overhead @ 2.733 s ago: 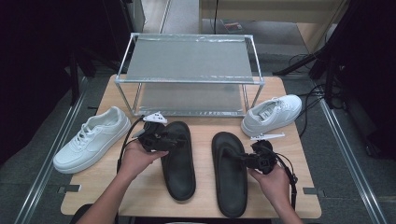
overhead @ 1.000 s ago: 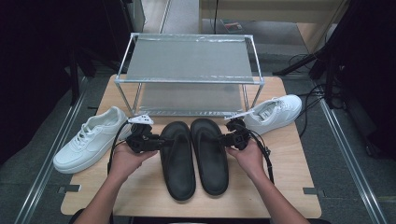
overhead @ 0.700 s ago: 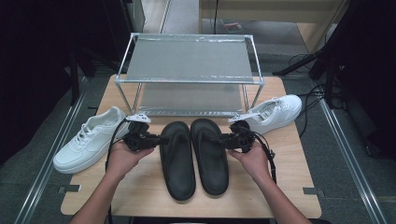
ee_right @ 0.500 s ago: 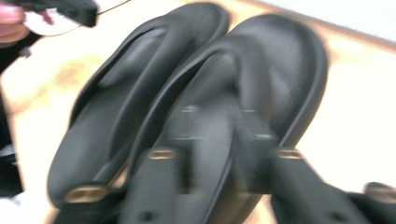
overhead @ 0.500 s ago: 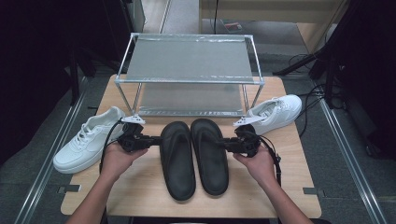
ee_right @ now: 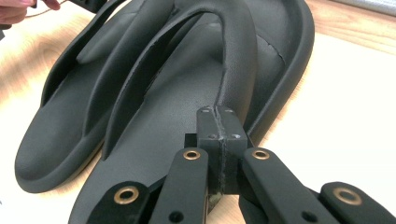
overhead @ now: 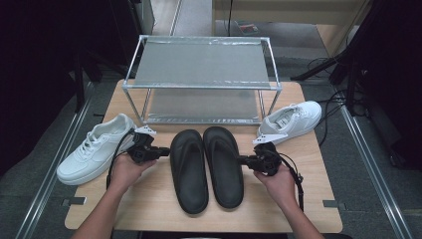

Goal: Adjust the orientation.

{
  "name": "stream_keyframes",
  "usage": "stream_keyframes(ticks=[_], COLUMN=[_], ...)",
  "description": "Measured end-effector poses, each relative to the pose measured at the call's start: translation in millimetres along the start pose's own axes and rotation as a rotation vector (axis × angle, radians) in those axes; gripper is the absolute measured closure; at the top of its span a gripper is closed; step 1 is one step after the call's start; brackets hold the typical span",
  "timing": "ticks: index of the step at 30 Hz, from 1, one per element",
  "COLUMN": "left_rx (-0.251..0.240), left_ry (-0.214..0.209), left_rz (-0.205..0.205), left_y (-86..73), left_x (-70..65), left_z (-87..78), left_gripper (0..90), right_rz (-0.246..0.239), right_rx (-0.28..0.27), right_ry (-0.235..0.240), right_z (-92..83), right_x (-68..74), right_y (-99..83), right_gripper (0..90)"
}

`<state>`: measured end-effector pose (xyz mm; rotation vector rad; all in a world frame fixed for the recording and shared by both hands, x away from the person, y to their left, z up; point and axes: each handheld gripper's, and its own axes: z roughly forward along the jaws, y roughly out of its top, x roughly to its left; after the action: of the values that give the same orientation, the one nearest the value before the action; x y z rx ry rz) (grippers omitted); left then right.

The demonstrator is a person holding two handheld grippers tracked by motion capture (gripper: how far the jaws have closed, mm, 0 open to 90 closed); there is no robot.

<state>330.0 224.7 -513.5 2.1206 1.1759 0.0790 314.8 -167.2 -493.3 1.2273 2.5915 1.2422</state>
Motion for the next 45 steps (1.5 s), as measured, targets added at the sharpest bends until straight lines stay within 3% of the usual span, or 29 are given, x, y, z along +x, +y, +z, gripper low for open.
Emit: stream_keyframes(ticks=[3, 10, 15, 21, 28, 41, 45], left_rx=[0.036, 0.034, 0.032, 0.026, 0.028, 0.052, 0.058], left_ry=[0.0, -0.001, -0.055, -0.066, -0.065, -0.104, -0.153], left_rz=[0.017, 0.011, 0.015, 0.017, 0.015, 0.027, 0.009], left_y=[-0.9, -1.1, -1.6, -2.1, -2.5, -3.9, -3.4], left_x=[-3.6, -6.1, -11.0, -15.9, -21.2, -33.3, -35.2], left_z=[5.8, 6.5, 7.3, 6.4, 8.3, 11.6, 11.9], left_gripper=[86.3, 89.7, 89.8, 89.7, 89.9, 89.9, 89.9], right_rz=[-0.001, 0.004, 0.008, 0.009, 0.014, 0.038, 0.038], right_rx=[-0.002, -0.004, 0.006, 0.009, 0.011, -0.008, -0.005], right_ry=[0.001, 0.007, 0.013, 0.015, 0.005, -0.031, -0.028], right_z=[0.6, 1.1, 0.6, 0.7, -0.2, -2.9, -3.8], right_x=[-0.4, -1.3, -2.6, -5.1, -7.6, -17.9, -19.7], right_y=[0.0, -0.1, 0.9, 1.3, 1.5, 3.1, 3.5], right_gripper=[90.0, 90.0, 90.0, 90.0, 90.0, 90.0, 90.0])
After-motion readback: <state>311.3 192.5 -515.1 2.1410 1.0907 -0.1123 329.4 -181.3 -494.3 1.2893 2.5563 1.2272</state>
